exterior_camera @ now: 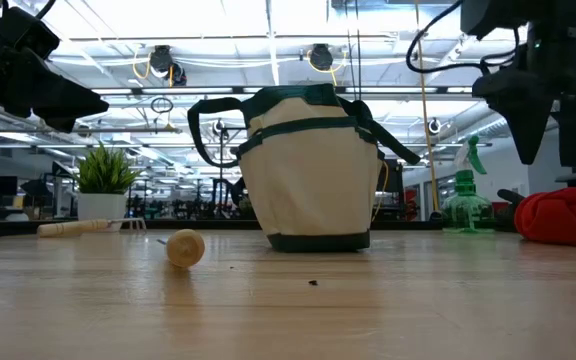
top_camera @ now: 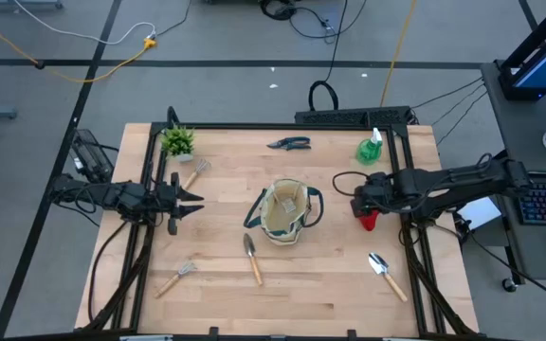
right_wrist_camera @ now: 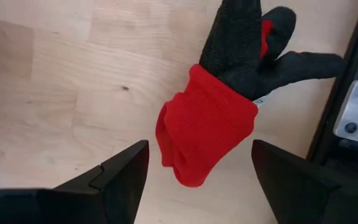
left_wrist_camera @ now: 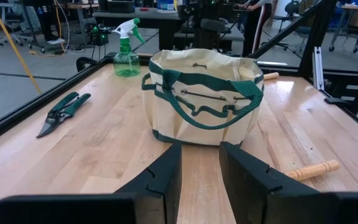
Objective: Pick & Place Garden tools in Gardening bag
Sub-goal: Put the red gloves into the gardening bag
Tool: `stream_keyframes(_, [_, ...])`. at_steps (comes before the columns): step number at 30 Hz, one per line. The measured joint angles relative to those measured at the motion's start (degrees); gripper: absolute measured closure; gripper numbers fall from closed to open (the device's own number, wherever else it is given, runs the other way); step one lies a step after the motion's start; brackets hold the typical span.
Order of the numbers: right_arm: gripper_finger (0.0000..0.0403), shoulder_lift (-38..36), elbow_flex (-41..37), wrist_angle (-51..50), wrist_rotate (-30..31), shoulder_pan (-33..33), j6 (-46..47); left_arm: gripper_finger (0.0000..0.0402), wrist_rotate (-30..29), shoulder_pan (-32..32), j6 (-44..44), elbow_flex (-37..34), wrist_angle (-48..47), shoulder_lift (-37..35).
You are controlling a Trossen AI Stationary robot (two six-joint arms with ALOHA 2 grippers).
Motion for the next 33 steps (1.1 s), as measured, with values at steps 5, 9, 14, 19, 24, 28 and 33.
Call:
stream_keyframes(5, [0.0124,-0.01,-3.86,4.84,-0.12,0.00,2.27,0.0289,0.00,-0.01,0.00,0.00,-0.02,0.01])
stream_keyframes(9, [0.0124,-0.01,-6.42,7.73,-0.18,0.00,3.39,0.0289,0.00,0.00,0.00,0.00,-0.04,0.02])
stream_keyframes(14, [0.0124,-0.03,-8.29,7.73,-0.21,0.00,6.48,0.0289,0.00,-0.01,0.00,-0.02,-0.07,0.02])
stream_keyframes(19, [0.0124,-0.05,-10.19,8.65,-0.23,0.00,8.02,0.0289,0.00,0.00,0.00,0.00,-0.07,0.02])
stream_keyframes(24, [0.0124,-0.05,-14.27,14.39,-0.23,0.00,10.27,0.0289,-0.08,-0.02,2.32,-0.01,-0.07,0.01])
stream_keyframes(28, [0.0124,-0.11,-18.12,19.41,-1.30,0.00,12.64,0.0289,-0.09,0.00,3.68,0.00,-0.07,0.00])
stream_keyframes(33, [0.0134,-0.15,-21.33,20.65,-3.07,0.00,14.99,0.0289,-0.08,0.00,3.71,-0.01,-0.07,0.01])
